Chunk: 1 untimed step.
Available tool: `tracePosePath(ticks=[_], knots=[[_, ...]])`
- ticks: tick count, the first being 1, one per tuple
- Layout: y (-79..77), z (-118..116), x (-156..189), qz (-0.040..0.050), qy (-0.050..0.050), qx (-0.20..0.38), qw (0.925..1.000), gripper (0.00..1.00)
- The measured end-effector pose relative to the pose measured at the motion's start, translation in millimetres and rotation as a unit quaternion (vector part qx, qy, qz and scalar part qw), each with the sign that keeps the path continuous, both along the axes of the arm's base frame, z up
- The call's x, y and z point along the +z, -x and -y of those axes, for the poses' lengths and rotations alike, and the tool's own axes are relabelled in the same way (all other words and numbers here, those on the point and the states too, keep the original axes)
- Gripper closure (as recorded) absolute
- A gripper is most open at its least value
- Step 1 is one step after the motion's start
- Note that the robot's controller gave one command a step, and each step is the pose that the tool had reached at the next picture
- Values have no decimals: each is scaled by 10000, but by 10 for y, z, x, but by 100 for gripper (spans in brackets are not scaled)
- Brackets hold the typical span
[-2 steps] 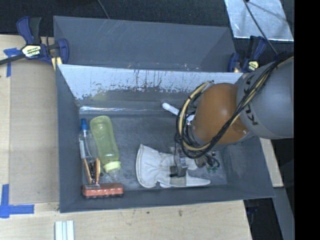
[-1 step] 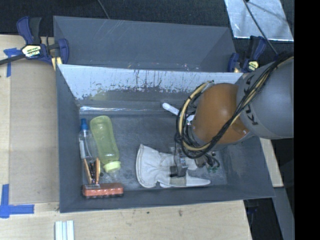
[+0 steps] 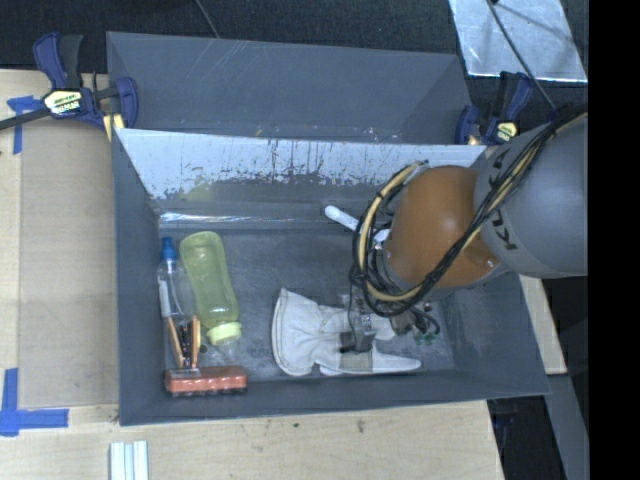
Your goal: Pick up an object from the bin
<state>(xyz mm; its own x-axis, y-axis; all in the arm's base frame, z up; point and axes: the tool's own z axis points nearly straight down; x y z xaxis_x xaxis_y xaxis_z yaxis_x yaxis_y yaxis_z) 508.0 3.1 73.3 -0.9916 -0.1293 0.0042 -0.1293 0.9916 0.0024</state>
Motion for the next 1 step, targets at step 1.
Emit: tracePosePath(ticks=[1], knots=[[-5, 3, 41, 23, 4, 0, 10000, 100]])
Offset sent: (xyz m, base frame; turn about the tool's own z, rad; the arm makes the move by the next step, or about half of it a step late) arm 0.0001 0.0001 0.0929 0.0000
